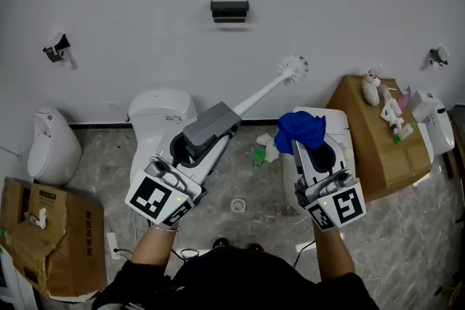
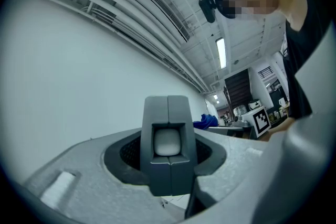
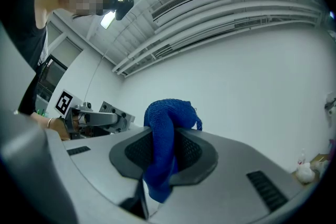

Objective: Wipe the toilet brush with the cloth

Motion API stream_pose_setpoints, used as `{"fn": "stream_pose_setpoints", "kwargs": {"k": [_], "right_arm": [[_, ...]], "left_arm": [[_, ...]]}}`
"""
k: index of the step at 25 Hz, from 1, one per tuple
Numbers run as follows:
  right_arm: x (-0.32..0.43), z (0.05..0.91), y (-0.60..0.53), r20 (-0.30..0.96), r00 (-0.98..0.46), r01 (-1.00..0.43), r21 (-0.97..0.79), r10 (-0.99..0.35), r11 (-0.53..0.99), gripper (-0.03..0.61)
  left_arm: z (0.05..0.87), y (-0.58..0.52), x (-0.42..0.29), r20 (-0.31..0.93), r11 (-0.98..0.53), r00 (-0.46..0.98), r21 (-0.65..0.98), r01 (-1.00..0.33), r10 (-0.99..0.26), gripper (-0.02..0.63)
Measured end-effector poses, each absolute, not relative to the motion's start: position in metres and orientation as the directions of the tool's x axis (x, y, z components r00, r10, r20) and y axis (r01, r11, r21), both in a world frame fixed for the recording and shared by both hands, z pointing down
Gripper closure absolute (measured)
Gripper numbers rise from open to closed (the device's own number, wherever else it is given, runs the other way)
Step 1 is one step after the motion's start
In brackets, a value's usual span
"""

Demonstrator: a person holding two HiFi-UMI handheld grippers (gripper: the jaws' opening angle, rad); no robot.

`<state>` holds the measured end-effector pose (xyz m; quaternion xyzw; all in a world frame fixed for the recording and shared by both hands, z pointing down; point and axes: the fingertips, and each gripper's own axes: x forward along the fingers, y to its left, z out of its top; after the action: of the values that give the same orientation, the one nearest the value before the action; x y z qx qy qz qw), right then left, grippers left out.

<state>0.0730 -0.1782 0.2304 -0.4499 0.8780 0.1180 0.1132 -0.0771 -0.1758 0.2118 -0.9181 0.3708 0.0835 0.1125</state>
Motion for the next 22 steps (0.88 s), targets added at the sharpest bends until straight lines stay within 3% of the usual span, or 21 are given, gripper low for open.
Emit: {"fn": "stream_pose_setpoints", "kwargs": {"k": [22], "right_arm": [[0.068,0.253,-0.171,-0.247,-0.573,-0.818,0.108,-0.781,0.566,0.495]], "left_arm": [[0.245,-0.192,-0.071,-0.182,-0.714,0.720,-0.105,-0.692,-0.670,0.439]]}}
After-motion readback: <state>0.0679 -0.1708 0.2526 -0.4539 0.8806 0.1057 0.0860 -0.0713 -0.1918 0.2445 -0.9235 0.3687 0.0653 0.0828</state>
